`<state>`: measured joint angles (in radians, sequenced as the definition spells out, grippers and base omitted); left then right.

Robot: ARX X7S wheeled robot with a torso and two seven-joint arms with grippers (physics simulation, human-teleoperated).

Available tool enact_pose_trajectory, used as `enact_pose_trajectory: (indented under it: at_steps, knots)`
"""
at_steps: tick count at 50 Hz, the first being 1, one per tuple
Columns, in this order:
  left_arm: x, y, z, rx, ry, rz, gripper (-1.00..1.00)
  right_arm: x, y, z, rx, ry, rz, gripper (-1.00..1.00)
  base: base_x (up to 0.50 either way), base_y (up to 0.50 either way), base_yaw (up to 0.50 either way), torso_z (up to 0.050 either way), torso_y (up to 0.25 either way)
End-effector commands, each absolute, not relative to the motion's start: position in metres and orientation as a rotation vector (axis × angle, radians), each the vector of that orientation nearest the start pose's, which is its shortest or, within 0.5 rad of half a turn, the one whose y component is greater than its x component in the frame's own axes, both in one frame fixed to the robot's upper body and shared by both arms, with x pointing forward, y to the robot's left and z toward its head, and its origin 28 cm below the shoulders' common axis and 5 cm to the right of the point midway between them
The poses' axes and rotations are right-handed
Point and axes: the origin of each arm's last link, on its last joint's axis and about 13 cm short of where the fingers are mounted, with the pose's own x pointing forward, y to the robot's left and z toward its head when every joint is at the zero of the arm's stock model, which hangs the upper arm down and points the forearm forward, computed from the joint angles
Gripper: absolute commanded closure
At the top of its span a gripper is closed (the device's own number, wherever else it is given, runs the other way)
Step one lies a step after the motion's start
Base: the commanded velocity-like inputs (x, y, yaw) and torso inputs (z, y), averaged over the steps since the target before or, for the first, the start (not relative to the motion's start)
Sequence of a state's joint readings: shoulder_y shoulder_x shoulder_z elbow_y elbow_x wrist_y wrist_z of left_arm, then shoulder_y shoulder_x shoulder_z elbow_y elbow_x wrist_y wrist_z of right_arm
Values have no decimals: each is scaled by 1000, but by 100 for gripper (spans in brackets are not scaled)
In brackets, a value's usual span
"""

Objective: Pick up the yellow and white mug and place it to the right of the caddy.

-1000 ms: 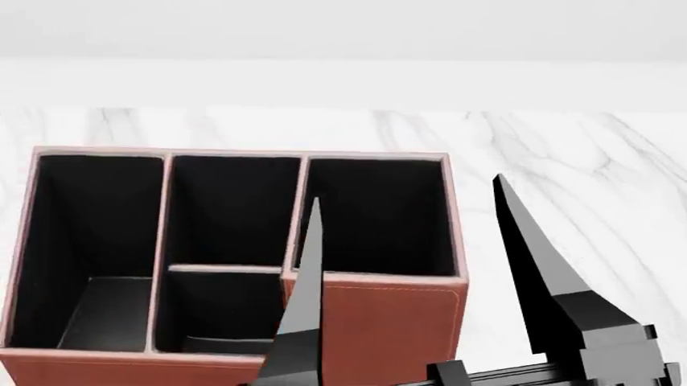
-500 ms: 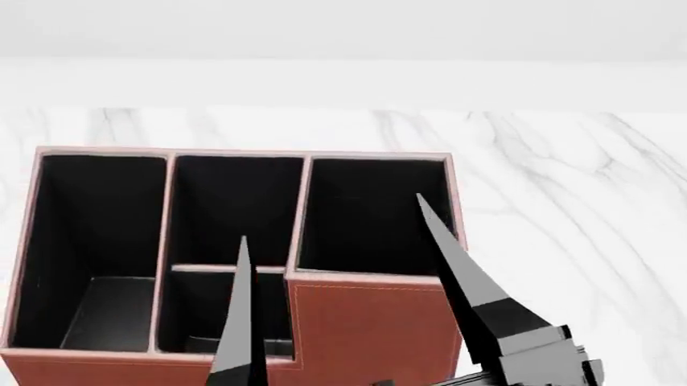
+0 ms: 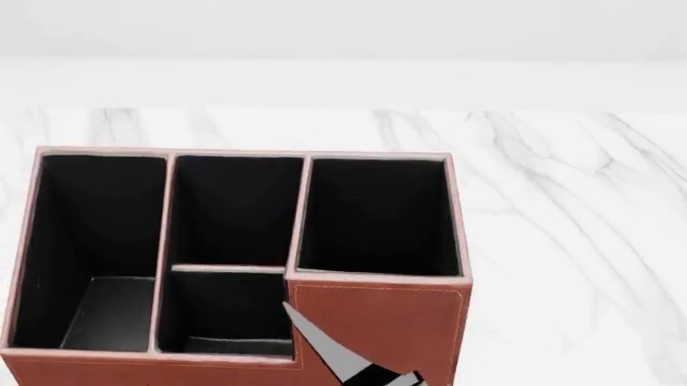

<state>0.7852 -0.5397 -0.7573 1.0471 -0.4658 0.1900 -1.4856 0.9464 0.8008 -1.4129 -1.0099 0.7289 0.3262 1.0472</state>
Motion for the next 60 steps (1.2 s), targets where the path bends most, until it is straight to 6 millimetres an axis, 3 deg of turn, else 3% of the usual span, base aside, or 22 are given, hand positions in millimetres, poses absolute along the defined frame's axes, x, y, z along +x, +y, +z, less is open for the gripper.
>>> enact_pose_trajectory:
  at_steps: [1, 15, 60]
  knots:
    - [63, 307, 209, -100, -815, 1305, -100, 125, -52, 169, -202, -265, 663, -100, 0, 0, 0, 0, 0]
    - [67, 306, 209, -98, -810, 1296, -100, 115, -38, 149, -228, -221, 835, -100, 0, 0, 0, 0, 0]
    - [67, 306, 209, -99, -808, 1293, -100, 99, -26, 141, -54, -203, 1046, -100, 0, 0, 0, 0, 0]
